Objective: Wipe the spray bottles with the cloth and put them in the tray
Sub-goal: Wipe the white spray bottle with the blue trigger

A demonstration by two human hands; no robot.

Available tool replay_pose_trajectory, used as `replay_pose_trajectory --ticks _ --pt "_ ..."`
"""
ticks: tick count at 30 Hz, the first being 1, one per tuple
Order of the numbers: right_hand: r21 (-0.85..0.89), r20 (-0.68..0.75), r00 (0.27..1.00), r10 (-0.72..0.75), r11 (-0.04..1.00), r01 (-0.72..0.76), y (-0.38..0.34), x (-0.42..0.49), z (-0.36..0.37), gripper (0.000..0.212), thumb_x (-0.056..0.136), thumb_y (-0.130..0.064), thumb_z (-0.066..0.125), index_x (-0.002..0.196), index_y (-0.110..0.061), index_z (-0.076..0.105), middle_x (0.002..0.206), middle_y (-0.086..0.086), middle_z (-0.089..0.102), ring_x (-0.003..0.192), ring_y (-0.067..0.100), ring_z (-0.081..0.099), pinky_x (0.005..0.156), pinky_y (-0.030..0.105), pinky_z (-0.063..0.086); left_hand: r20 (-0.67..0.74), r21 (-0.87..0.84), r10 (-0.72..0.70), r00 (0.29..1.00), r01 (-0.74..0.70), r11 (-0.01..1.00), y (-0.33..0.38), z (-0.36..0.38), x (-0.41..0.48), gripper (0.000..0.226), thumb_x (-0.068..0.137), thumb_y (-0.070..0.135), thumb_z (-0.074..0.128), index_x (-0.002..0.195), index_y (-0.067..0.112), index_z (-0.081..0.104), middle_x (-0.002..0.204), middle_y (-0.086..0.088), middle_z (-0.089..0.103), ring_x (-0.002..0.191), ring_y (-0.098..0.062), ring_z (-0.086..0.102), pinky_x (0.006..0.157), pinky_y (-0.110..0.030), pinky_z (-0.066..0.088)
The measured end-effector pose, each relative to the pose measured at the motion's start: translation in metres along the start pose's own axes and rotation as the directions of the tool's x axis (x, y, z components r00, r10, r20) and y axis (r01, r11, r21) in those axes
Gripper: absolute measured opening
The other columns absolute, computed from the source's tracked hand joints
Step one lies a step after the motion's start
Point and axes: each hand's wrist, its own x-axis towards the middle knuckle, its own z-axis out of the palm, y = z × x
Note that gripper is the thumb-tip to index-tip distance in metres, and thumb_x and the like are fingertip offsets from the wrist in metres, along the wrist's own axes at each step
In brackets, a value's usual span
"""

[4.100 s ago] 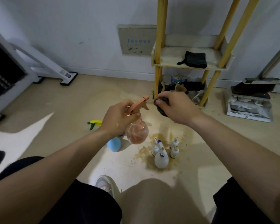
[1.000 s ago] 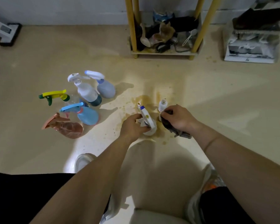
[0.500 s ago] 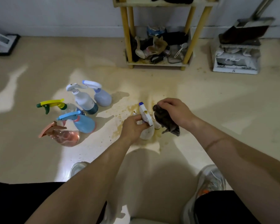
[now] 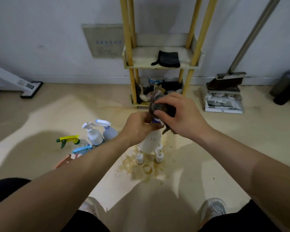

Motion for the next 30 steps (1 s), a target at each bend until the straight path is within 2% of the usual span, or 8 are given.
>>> replay_pose_trajectory --ticks 5,9,13,15,18,21,25,30 --pt "0.091 -0.091 0.995 -0.032 0.995 0.04 -0.011 0.0 -0.026 0.02 0.092 -0.025 0.07 0.112 -0.02 0.072 0.105 -0.007 0.065 0.098 0.002 0.058 0.086 0.006 0.04 -0.003 0.003 0.136 0.991 -0.136 0.991 0.028 -0.021 -0.009 0.009 0.086 0.02 0.078 0.08 0.024 0.072 0.069 0.019 0.068 0.066 0.007 0.062 0.065 -0.014 0.046" --pt "0.14 -0.103 0.995 -0.014 0.99 0.029 -0.007 -0.005 -0.033 0.019 0.092 -0.015 0.069 0.111 -0.019 0.072 0.104 -0.007 0.067 0.098 0.0 0.059 0.087 0.007 0.041 0.003 0.075 0.209 0.978 -0.208 0.975 0.027 -0.024 -0.014 0.033 0.088 0.016 0.076 0.066 0.033 0.059 0.057 0.025 0.057 0.057 0.004 0.051 0.057 -0.011 0.036" --pt "0.109 -0.072 0.996 0.045 0.993 -0.037 -0.001 -0.007 -0.026 0.019 0.094 -0.018 0.068 0.112 -0.022 0.071 0.102 -0.012 0.065 0.094 -0.002 0.055 0.082 0.003 0.039 -0.005 0.036 0.21 0.978 -0.21 0.977 0.017 -0.02 -0.018 0.004 0.089 0.02 0.075 0.089 0.023 0.077 0.079 0.012 0.072 0.073 -0.001 0.06 0.068 -0.013 0.042" --pt "0.098 -0.076 0.989 0.124 0.988 -0.116 0.007 -0.006 -0.023 0.018 0.095 -0.02 0.066 0.112 -0.025 0.07 0.101 -0.013 0.064 0.09 -0.002 0.054 0.078 0.001 0.037 -0.038 -0.009 0.179 0.983 -0.179 0.984 0.014 -0.018 -0.016 0.012 0.09 0.023 0.075 0.101 0.023 0.079 0.085 0.002 0.075 0.076 -0.008 0.061 0.069 -0.023 0.045" --pt "0.209 -0.125 0.948 0.293 0.942 -0.263 0.017 -0.001 -0.021 0.012 0.096 -0.023 0.066 0.1 -0.035 0.067 0.095 -0.018 0.065 0.087 0.001 0.06 0.081 0.017 0.049 -0.101 -0.051 0.138 0.985 -0.143 0.988 0.013 -0.016 -0.01 0.015 0.089 0.028 0.075 0.103 0.023 0.078 0.09 -0.014 0.073 0.079 -0.031 0.063 0.075 -0.043 0.049" --pt "0.354 -0.221 0.93 0.295 0.913 -0.206 0.015 0.007 -0.025 0.017 0.095 -0.021 0.067 0.102 -0.036 0.067 0.098 -0.022 0.065 0.095 0.001 0.063 0.085 0.024 0.053 -0.104 -0.023 0.136 0.985 -0.14 0.99 0.011 -0.008 -0.006 0.024 0.087 0.03 0.077 0.111 0.033 0.077 0.096 0.003 0.077 0.088 -0.018 0.068 0.081 -0.04 0.05" --pt "0.069 -0.098 0.995 0.036 0.997 -0.029 0.008 0.01 -0.014 0.03 0.093 -0.023 0.069 0.122 -0.024 0.07 0.116 -0.007 0.057 0.105 0.004 0.053 0.09 0.011 0.039 -0.115 0.058 0.125 0.985 -0.119 0.991 0.009 0.0 0.002 0.021 0.087 0.032 0.077 0.107 0.027 0.079 0.091 0.004 0.076 0.081 -0.013 0.064 0.076 -0.037 0.051" --pt "-0.242 0.074 0.993 -0.096 0.964 0.111 0.014 0.014 -0.007 0.029 0.093 -0.025 0.066 0.121 -0.018 0.072 0.12 0.004 0.051 0.104 0.026 0.053 0.086 0.037 0.048 -0.113 0.151 0.111 0.987 -0.093 0.984 0.004 0.001 0.007 0.018 0.088 0.036 0.075 0.102 0.025 0.078 0.072 0.009 0.066 0.069 -0.014 0.057 0.068 -0.037 0.047"
